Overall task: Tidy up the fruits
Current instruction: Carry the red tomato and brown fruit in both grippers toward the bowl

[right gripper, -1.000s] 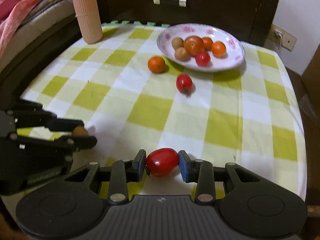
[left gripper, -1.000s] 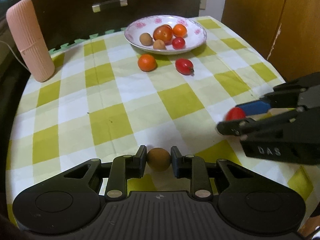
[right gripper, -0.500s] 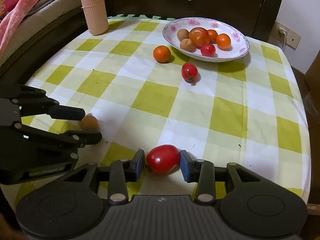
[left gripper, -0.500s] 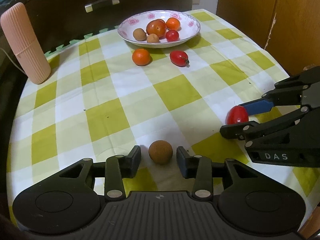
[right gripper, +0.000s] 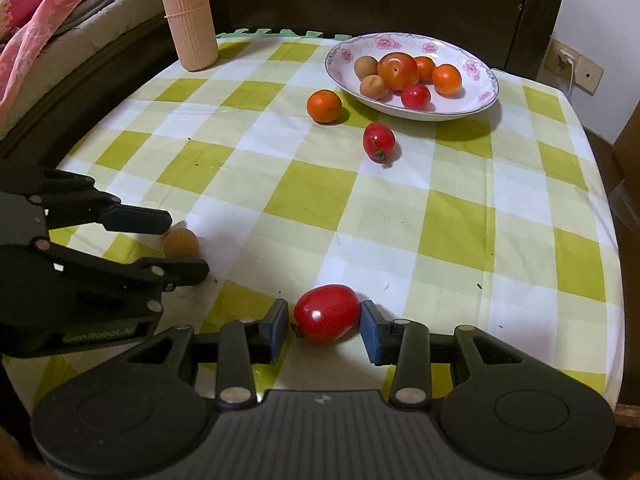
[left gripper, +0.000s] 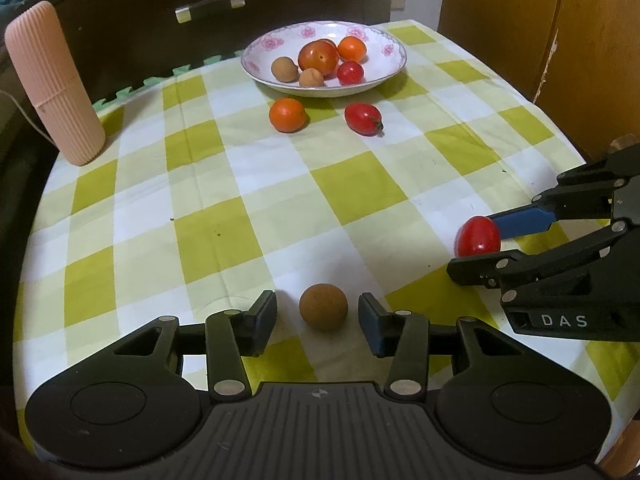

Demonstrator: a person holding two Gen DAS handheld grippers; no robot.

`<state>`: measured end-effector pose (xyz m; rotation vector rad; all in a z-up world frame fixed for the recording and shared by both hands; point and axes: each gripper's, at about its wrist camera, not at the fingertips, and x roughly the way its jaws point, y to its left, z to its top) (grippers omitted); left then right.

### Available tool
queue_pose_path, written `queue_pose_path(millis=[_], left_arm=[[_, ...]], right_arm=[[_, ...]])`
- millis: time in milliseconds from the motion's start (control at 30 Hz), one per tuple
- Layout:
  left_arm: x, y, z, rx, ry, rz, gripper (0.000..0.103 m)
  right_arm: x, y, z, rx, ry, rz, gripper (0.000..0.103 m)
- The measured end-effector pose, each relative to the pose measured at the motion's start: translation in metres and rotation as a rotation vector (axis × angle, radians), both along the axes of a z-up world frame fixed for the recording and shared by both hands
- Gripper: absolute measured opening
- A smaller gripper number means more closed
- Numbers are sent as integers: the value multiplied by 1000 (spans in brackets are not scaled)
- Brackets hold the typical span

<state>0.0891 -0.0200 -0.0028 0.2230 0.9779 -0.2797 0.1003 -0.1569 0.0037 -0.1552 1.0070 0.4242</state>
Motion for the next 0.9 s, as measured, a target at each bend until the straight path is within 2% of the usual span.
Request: queue_pose_path(millis=[167,300,900], left_arm=[[0,-1,1,-10,12,-3,38],[-1,-5,2,-7,12,-14,34],[10,-11,18,-52,-23,-6,33]], right_arm=[[0,2,0,-8,-3,2,35],[-1,4,1,2,-6,-1,33],[11,-1,18,60,-37,-48,33]])
